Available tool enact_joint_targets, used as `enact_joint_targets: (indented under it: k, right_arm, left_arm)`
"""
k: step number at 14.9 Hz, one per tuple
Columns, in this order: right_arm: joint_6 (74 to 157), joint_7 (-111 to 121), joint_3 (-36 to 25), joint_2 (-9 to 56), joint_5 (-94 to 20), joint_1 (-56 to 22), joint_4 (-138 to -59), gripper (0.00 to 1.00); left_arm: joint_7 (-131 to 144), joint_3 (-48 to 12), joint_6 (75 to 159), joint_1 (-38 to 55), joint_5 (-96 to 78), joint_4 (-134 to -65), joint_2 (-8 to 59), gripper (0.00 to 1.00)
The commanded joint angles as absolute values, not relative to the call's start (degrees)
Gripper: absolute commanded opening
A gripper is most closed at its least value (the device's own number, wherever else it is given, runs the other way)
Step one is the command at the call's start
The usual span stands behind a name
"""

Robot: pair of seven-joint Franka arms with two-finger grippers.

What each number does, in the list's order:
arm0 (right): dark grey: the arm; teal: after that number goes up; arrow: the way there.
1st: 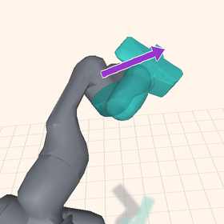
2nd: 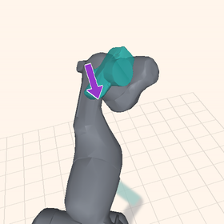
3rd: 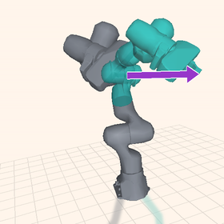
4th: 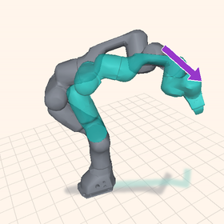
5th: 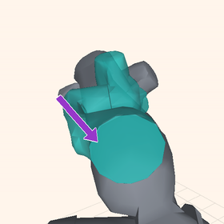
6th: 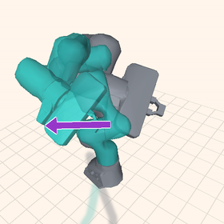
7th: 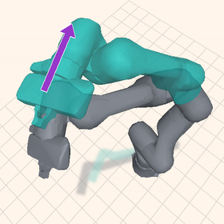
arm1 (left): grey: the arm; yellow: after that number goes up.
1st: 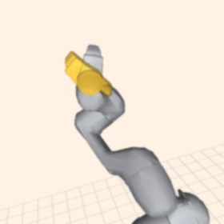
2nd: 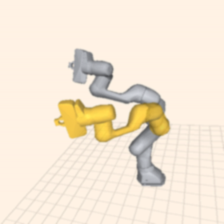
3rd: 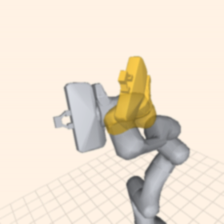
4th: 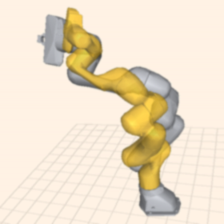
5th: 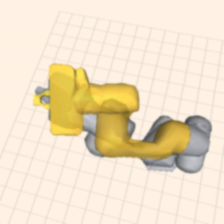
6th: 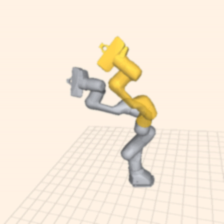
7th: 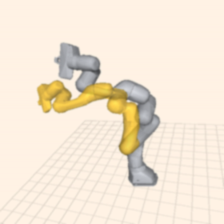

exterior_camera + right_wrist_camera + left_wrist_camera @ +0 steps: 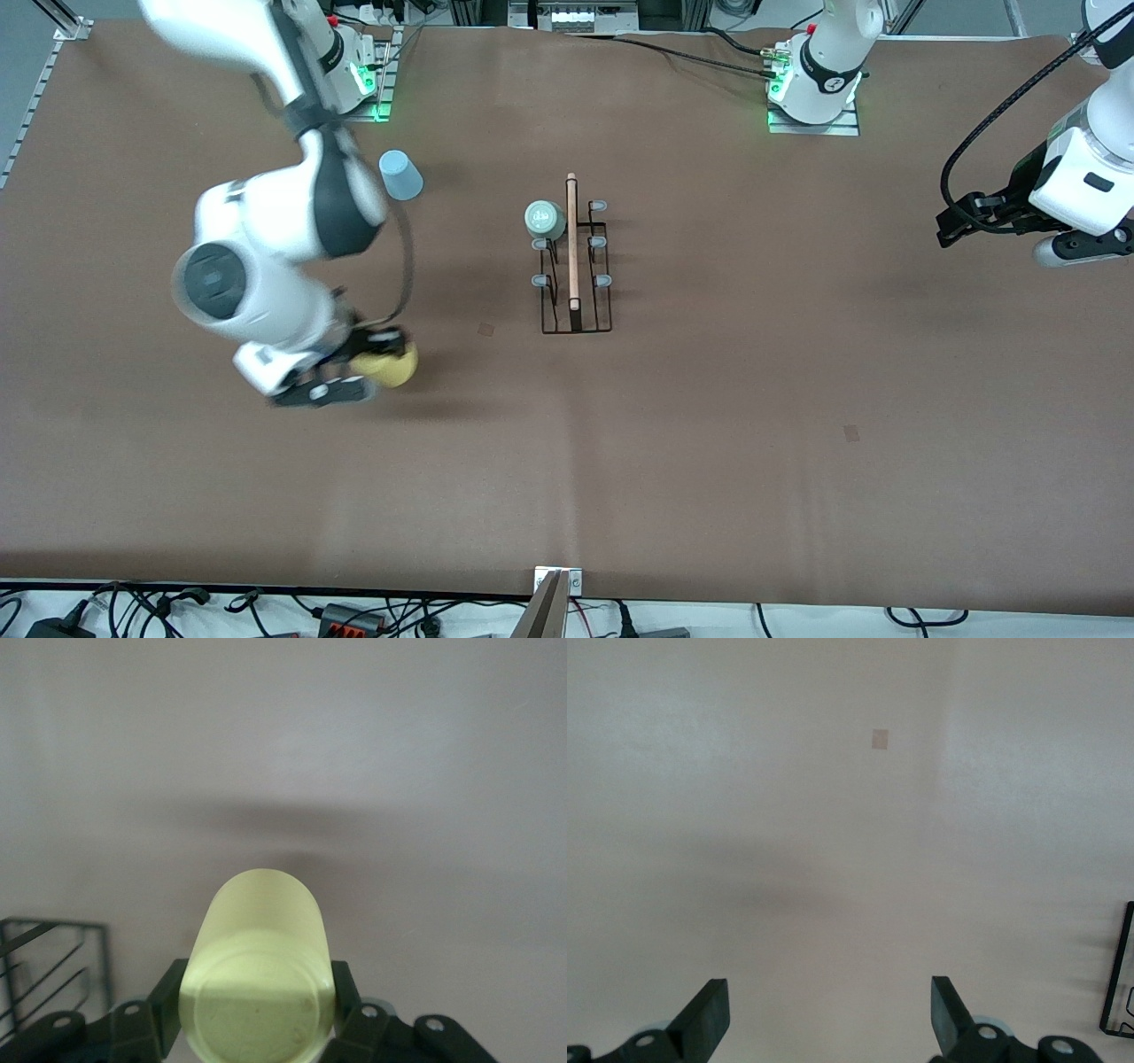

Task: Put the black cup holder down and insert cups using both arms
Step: 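Carry the yellow cup to the rack with the right gripper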

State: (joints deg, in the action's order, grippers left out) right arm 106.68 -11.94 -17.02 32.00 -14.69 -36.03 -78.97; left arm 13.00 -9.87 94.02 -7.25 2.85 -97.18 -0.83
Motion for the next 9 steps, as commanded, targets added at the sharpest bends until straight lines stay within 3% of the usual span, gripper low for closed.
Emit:
enact_joint_targets:
  k: [1,4,9]
  right_arm:
    - [105.12,-16.86,-17.58,30.76,-15.2,-42.26,-80.24,0.27]
    - [105.82,-23.18,-18.01,30.76,-14.51,-49.02,-80.24,0.27]
    - [106.61,-28.47,-17.58,31.55,-14.94,-52.9,-80.24,0.27]
  left_arm:
    - [12.3,-9.93,92.72,-7.56,1.5,-96.33,-0.88,1.0]
    - [12.22,-9.76,92.72,-7.91,0.0,-96.33,-0.88,1.0]
    - [12.22,-9.76,92.72,-7.91,0.0,-96.33,-0.88,1.0]
